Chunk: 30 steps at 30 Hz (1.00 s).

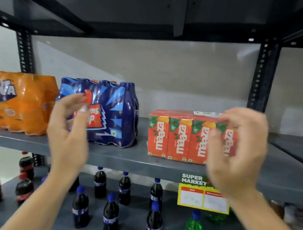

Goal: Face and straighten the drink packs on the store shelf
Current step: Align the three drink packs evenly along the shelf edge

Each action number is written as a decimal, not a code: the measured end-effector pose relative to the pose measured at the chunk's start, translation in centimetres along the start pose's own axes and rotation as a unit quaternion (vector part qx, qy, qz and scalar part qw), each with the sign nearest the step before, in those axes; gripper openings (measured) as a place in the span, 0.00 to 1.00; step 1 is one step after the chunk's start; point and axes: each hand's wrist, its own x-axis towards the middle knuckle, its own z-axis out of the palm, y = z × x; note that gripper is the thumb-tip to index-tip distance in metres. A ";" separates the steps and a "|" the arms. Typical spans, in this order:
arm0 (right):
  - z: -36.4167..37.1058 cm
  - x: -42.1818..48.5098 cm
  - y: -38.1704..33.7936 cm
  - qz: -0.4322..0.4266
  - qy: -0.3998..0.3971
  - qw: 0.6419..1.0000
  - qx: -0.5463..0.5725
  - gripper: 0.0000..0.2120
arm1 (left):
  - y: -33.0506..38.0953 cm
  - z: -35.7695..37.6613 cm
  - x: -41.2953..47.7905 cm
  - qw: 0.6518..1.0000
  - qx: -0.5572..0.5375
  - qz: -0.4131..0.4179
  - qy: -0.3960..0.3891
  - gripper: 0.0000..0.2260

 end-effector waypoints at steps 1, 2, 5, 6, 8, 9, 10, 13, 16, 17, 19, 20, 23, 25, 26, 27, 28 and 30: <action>1.0 -0.7 -1.9 -0.036 -0.005 0.999 0.005 0.08 | -2.0 -1.1 1.2 0.999 0.013 -0.018 0.044 0.14; 2.3 -1.6 -4.0 -0.065 -0.016 0.998 0.023 0.06 | -3.7 -2.2 2.4 0.996 0.032 -0.040 0.071 0.15; 6.9 -4.1 -8.4 0.004 -0.137 0.984 0.112 0.08 | -7.7 -4.3 4.3 0.985 0.121 -0.112 0.053 0.19; 8.3 -4.5 -9.2 0.050 -0.169 0.979 0.098 0.09 | -8.4 -4.7 4.7 0.981 0.141 -0.132 0.021 0.21; 11.0 -5.0 -9.5 0.099 -0.196 0.975 0.015 0.14 | -8.8 -4.9 5.0 0.974 0.163 -0.145 -0.055 0.27; 12.1 -5.1 -9.5 0.135 -0.214 0.967 -0.016 0.17 | -8.9 -5.0 5.2 0.972 0.163 -0.145 -0.087 0.29; 13.0 -5.0 -9.5 0.183 -0.244 0.951 -0.039 0.21 | -9.0 -5.3 5.4 0.968 0.166 -0.149 -0.113 0.31; 14.6 -5.1 -9.3 0.284 -0.325 0.895 -0.112 0.27 | -10.2 -5.8 5.8 0.962 0.177 -0.140 -0.154 0.30; 15.1 -5.1 -9.8 0.314 -0.313 0.886 -0.136 0.21 | -11.1 -5.9 6.1 0.962 0.199 -0.124 -0.136 0.25; 15.1 -5.2 -9.9 0.316 -0.302 0.888 -0.143 0.20 | -11.2 -5.9 5.9 0.963 0.209 -0.112 -0.129 0.24; 14.9 -5.4 -10.0 0.321 -0.281 0.892 -0.147 0.18 | -11.5 -6.0 5.6 0.967 0.205 -0.084 -0.124 0.23; 14.7 -5.6 -10.2 0.325 -0.271 0.895 -0.143 0.17 | -11.6 -6.2 5.4 0.969 0.198 -0.072 -0.125 0.23; 14.0 -6.0 -10.5 0.330 -0.242 0.904 -0.124 0.17 | -11.6 -6.1 5.2 0.973 0.186 -0.051 -0.128 0.24; 13.8 -6.3 -10.8 0.334 -0.227 0.907 -0.120 0.16 | -11.4 -6.0 5.1 0.973 0.182 -0.044 -0.134 0.24; 13.8 -6.4 -10.9 0.333 -0.225 0.908 -0.121 0.16 | -11.4 -6.0 5.1 0.973 0.181 -0.046 -0.135 0.23; 13.7 -6.4 -11.0 0.332 -0.224 0.908 -0.124 0.16 | -11.3 -6.1 5.1 0.974 0.175 -0.048 -0.136 0.23; 13.8 -6.3 -10.9 0.331 -0.226 0.907 -0.126 0.17 | -11.3 -6.1 5.1 0.974 0.173 -0.049 -0.136 0.23; 13.8 -6.1 -10.6 0.335 -0.234 0.903 -0.133 0.16 | -11.4 -5.9 5.0 0.975 0.172 -0.043 -0.134 0.25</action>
